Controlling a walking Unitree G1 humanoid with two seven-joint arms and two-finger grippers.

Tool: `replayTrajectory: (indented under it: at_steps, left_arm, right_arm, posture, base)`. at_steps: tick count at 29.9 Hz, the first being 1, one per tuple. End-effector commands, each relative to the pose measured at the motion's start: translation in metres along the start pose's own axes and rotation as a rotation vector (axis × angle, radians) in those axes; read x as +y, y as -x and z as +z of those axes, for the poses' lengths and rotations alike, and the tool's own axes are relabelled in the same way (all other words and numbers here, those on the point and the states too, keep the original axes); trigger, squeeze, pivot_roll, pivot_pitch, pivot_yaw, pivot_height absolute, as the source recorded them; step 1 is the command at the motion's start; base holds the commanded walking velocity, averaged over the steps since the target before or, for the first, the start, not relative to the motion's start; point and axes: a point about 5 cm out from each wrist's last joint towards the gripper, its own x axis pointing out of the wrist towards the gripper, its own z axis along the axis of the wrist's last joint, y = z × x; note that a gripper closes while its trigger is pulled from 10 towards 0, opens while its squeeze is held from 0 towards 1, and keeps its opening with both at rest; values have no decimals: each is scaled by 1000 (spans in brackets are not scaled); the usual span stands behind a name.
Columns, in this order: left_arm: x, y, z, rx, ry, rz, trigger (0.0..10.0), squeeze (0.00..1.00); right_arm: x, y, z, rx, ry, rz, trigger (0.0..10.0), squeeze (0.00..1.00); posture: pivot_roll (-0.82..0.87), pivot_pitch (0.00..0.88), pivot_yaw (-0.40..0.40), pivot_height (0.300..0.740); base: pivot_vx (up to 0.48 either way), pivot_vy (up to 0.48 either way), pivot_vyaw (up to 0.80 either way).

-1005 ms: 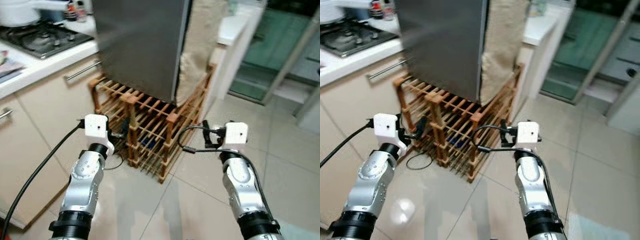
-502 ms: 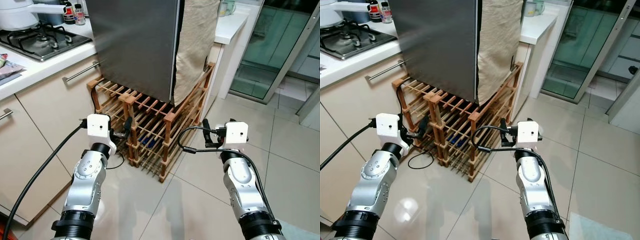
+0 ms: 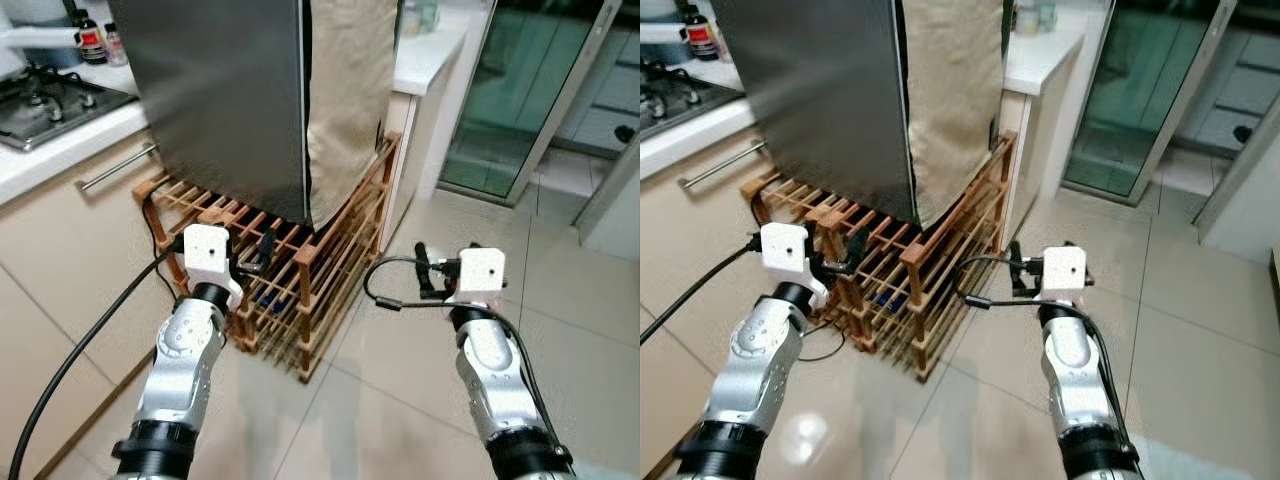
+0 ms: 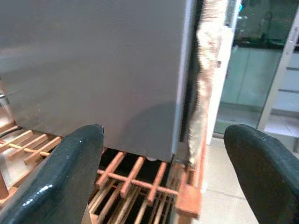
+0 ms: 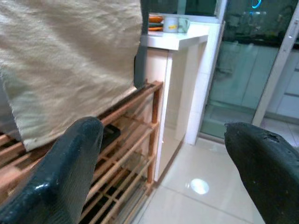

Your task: Restocking fridge

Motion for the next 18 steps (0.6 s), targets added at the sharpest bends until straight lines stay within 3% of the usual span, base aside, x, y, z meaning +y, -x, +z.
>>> replayTrajectory:
  at_steps: [1, 6, 10, 18]
  left_arm:
    - [3, 0, 0, 9, 16, 24, 10000, 0]
    - [5, -1, -2, 21, 22, 44, 10000, 0]
    - [7, -2, 0, 13, 9, 48, 10000, 0]
    - [6, -4, 0, 13, 3, 40, 10000, 0]
  right_arm:
    - [5, -3, 6, -30, 1, 20, 10000, 0]
    - [5, -3, 6, -28, 4, 23, 10000, 0]
    - [6, -3, 5, -20, 7, 25, 10000, 0]
    - [6, -6, 5, -12, -5, 25, 10000, 0]
  posture:
    - [-17, 0, 6, 740]
    - [-16, 0, 7, 740]
    - [-15, 0, 8, 740]
    - [-17, 0, 8, 740]
  base:
    - [319, 360, 0]
    - [64, 430, 0]
    - [0, 0, 0]
    - [0, 0, -670]
